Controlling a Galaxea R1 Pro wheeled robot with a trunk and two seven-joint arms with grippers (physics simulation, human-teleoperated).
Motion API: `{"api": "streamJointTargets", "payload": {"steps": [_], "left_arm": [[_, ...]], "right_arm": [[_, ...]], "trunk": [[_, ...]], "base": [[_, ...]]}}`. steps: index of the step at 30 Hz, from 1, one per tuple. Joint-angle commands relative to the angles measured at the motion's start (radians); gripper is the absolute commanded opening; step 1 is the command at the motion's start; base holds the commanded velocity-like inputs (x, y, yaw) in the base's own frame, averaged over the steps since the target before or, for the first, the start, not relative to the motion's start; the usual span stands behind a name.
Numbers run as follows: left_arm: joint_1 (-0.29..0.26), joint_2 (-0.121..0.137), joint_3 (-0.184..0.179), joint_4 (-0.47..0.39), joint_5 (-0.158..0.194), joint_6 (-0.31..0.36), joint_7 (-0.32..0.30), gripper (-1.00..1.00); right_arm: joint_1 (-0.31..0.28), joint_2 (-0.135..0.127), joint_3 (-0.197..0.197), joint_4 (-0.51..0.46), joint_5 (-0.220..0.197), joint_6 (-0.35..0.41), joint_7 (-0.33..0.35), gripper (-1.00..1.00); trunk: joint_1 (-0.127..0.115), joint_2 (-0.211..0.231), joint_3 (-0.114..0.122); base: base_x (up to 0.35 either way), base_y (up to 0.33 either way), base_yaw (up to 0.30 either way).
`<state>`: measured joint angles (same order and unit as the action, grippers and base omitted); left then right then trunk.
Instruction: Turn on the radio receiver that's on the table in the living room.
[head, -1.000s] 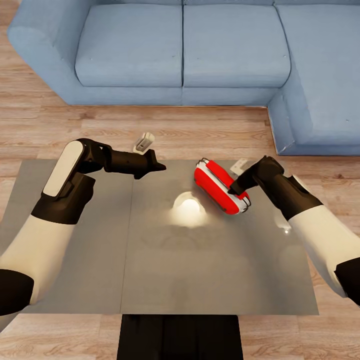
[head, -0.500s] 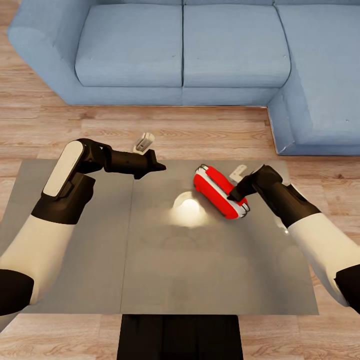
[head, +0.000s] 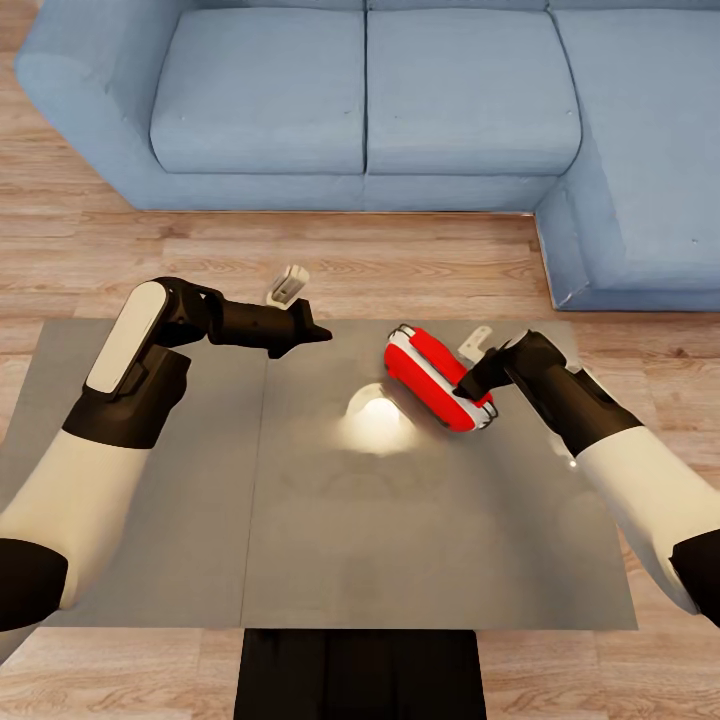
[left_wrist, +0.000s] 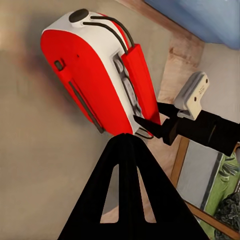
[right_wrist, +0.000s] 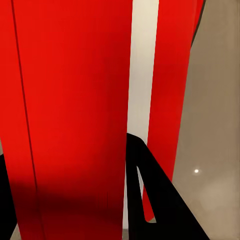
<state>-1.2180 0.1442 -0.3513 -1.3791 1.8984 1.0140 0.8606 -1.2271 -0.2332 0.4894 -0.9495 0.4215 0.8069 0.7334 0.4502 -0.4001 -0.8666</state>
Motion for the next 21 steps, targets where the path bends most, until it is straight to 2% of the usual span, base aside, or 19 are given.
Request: {"api": "streamJointTargets", "payload": {"steps": [1,14,15,21], "left_arm": [[0.000,0.000,0.000,0.000,0.000,0.000,0.000,-1.00],[0.000,-0.001,0.000,0.000,0.000,0.000,0.000,-1.00],[0.000,-0.001,0.000,0.000,0.000,0.000,0.000,-1.00],[0.000,-0.002,0.000,0.000,0.000,0.000,0.000,-1.00]], "right_arm": [[0.000,0.000,0.000,0.000,-0.002,0.000,0.000,-1.00],[0.000,0.000,0.000,0.000,-0.001,0.000,0.000,-1.00],[0.000,0.000,0.000,0.000,-0.001,0.000,0.000,1.00],[0.000,0.000,0.000,0.026,-0.003,-0.001,-0.001,1.00]], "trunk": [[0.000,0.000,0.000],[0.000,0.000,0.000],[0.000,0.000,0.000],[0.000,0.000,0.000]], "base": [[0.000,0.000,0.000],[0.000,0.000,0.000],[0.000,0.000,0.000],[0.000,0.000,0.000]]}}
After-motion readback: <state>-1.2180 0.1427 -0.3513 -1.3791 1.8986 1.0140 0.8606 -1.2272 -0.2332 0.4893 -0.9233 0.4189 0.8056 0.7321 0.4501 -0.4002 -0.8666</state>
